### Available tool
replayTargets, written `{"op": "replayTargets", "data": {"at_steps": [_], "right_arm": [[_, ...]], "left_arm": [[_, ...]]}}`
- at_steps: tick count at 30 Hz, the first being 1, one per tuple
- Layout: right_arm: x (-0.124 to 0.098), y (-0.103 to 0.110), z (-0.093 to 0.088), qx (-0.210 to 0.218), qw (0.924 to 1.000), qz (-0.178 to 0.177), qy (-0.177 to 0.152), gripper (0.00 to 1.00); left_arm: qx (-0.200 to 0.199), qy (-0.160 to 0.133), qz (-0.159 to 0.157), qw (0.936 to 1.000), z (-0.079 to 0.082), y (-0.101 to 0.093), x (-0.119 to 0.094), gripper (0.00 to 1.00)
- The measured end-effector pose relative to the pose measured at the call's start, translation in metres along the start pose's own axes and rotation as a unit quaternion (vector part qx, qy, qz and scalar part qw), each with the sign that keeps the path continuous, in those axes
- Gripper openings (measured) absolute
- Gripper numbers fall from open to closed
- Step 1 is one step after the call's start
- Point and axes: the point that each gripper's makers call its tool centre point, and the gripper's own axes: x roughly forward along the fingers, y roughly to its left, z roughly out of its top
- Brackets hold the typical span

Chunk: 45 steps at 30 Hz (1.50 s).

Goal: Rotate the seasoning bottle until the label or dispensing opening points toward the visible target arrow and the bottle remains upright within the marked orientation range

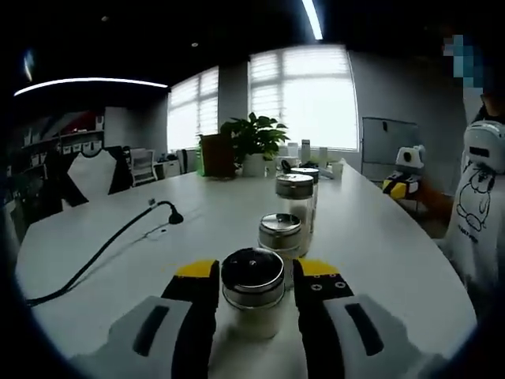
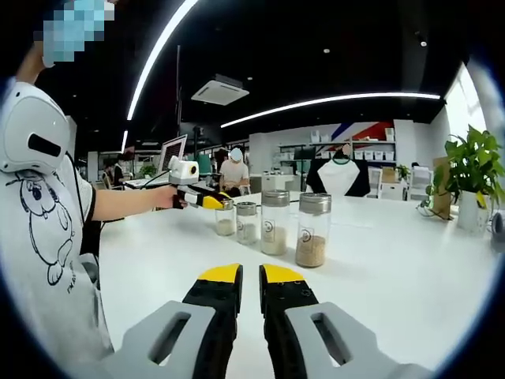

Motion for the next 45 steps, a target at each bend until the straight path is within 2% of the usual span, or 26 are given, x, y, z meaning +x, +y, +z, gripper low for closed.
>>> {"op": "replayTargets", "data": {"at_steps": [1,2,5,6,8,9,11,13,16,17,22,26,31,35,39,45], "right_arm": [[0.000,0.000,0.000,0.002,1.0000,-0.001,-0.002,0.06],[0.000,-0.001,0.001,0.002,1.0000,-0.003,-0.003,0.06],[-0.001,-0.002,0.001,-0.003,1.0000,-0.007,-0.002,0.06],[-0.001,-0.001,0.001,-0.003,1.0000,-0.007,-0.002,0.06],[-0.001,-0.001,0.000,-0.003,1.0000,-0.008,-0.002,0.06],[0.000,-0.001,0.000,-0.002,1.0000,-0.007,-0.002,0.06],[0.002,-0.002,-0.002,-0.001,0.9999,-0.011,0.001,0.06],[0.004,-0.005,-0.005,-0.018,0.9994,-0.024,0.015,0.06],[0.009,-0.001,-0.003,-0.021,0.9994,-0.024,0.014,0.06],[0.010,0.000,-0.002,-0.020,0.9995,-0.022,0.013,0.06],[0.014,0.004,0.002,-0.017,0.9998,-0.009,0.007,0.06],[0.016,0.004,0.001,-0.007,0.9999,-0.005,0.006,0.06],[0.016,0.002,0.001,-0.002,1.0000,-0.005,0.004,0.06],[0.015,0.000,-0.001,0.003,0.9999,-0.009,0.004,0.06],[0.014,-0.002,-0.001,0.007,0.9999,-0.012,0.003,0.06],[0.011,-0.004,0.000,0.009,0.9999,-0.014,0.000,0.06]], "left_arm": [[-0.005,-0.006,0.010,0.9999,0.002,0.001,0.000,0.52],[-0.010,-0.010,0.015,0.9998,0.004,0.000,-0.001,0.52],[-0.026,-0.018,0.057,0.9979,0.007,0.006,-0.004,0.48],[-0.031,-0.020,0.056,0.9977,0.009,0.003,-0.004,0.46],[-0.015,-0.029,0.072,0.9969,0.017,-0.002,-0.004,0.47],[0.001,-0.023,0.093,0.9954,0.018,0.000,-0.005,0.48],[0.007,-0.023,0.129,0.9914,0.020,0.006,-0.005,0.49],[-0.010,-0.032,0.154,0.9874,0.021,0.010,-0.007,0.49],[-0.037,-0.074,0.160,0.9836,0.029,0.007,-0.009,0.49],[-0.043,-0.080,0.165,0.9820,0.029,0.007,-0.010,0.49],[-0.028,-0.069,0.206,0.9757,0.026,0.011,-0.016,0.48],[-0.035,-0.066,0.225,0.9716,0.022,0.011,-0.017,0.48],[-0.024,-0.054,0.246,0.9673,0.014,0.011,-0.013,0.47],[-0.031,-0.051,0.246,0.9676,0.011,0.013,-0.012,0.42],[-0.016,-0.040,0.246,0.9683,0.009,0.013,-0.013,0.35],[-0.019,-0.033,0.238,0.9705,0.003,0.014,-0.014,0.32]]}}
